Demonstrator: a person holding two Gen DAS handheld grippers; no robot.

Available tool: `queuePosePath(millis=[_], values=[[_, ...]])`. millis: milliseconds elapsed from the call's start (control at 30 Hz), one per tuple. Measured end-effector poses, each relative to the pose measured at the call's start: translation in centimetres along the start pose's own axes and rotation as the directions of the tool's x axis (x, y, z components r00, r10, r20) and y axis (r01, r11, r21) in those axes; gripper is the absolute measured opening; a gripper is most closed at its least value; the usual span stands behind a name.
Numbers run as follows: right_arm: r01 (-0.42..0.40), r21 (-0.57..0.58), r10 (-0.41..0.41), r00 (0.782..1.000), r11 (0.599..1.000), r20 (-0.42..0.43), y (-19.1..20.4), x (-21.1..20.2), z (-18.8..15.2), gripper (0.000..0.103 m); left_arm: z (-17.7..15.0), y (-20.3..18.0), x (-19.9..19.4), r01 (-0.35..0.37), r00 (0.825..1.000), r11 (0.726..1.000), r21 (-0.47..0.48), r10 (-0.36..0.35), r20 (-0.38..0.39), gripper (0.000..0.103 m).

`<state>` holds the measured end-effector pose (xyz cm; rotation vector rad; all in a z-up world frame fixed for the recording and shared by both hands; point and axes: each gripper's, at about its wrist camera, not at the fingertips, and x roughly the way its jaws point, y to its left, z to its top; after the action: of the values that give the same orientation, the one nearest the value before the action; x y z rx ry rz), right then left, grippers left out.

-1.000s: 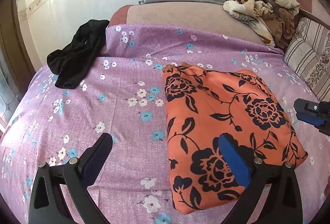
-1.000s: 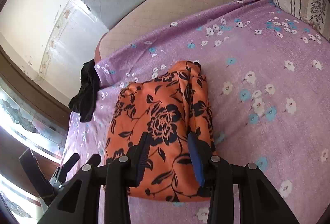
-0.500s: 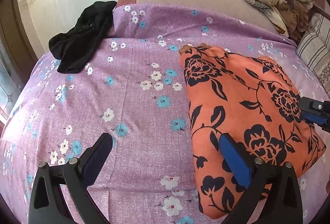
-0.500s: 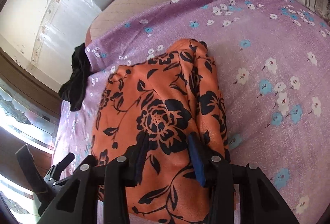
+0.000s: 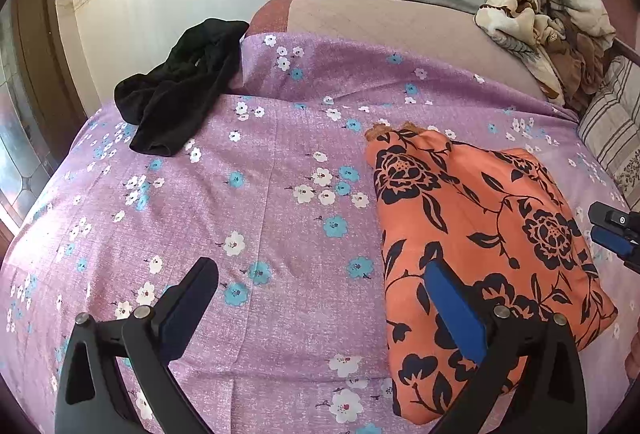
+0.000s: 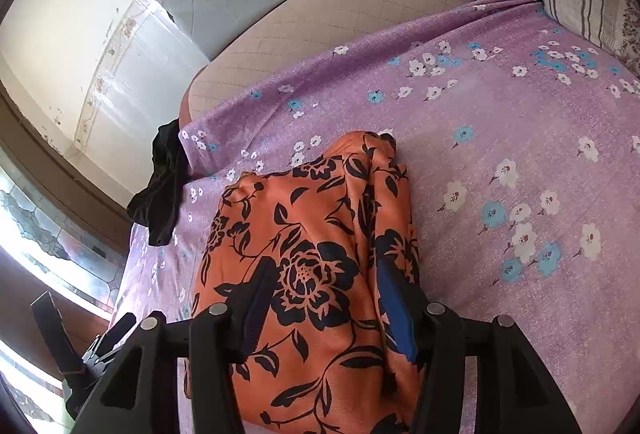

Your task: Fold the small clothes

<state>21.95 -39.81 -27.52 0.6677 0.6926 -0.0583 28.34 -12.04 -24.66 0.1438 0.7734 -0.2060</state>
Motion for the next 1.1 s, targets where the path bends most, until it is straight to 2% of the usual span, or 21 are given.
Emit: queuePosePath(millis=[533, 633, 700, 733, 767, 833, 900, 1000, 1100], values=[[0.015, 0.013, -0.015, 1.0, 1.0, -0.003, -0.5, 0.0, 0.2, 0.058, -0.2, -0.1, 0.5, 0.005, 1.0, 1.0, -0.002, -0.005, -0.011, 0.103], [-0.006, -0.009, 0.006, 1.0, 1.0, -0.008, -0.2, 0.1, 0.1, 0.058, -0.4, -0.2, 0.9, 0.023, 0.999, 1.0, -0.002, -0.023, -0.027, 0.103], [0.003, -0.026, -0.003, 1.0, 1.0, 0.0, 0.3, 0.1, -0.1, 0.056, -0.5, 0.0, 1.4, 0.038, 0.998, 0.999, -0.018, -0.039, -0.048, 0.103], [0.001, -0.034, -0.002, 1.0, 0.999, -0.003, 0.4, 0.1, -0.1, 0.049, -0.6, 0.0, 1.7, 0.046, 0.997, 0.999, -0.027, -0.048, -0.061, 0.103], [-0.002, -0.04, 0.001, 1.0, 0.999, -0.011, 0.5, 0.3, -0.1, 0.04, -0.7, 0.0, 2.1, 0.055, 0.995, 0.998, -0.029, -0.057, -0.08, 0.103], [-0.005, -0.042, 0.004, 1.0, 0.999, -0.027, 0.6, 0.6, -0.3, 0.038, -1.2, -0.2, 3.0, 0.054, 0.99, 0.998, -0.02, -0.056, -0.127, 0.103], [-0.007, -0.042, 0.004, 0.997, 0.999, -0.075, 0.6, 1.5, -0.6, 0.038, -1.6, -0.5, 3.3, 0.054, 0.989, 0.998, -0.018, -0.056, -0.137, 0.103], [0.059, -0.071, -0.072, 0.978, 0.996, -0.198, 0.4, 4.1, -1.6, 0.037, -1.5, -0.9, 3.0, 0.061, 0.99, 0.998, -0.004, -0.061, -0.127, 0.103], [0.06, -0.098, -0.076, 0.983, 0.993, -0.168, 1.1, 3.3, -1.4, 0.037, -1.4, -0.9, 2.6, 0.054, 0.992, 0.999, 0.005, -0.053, -0.111, 0.103]])
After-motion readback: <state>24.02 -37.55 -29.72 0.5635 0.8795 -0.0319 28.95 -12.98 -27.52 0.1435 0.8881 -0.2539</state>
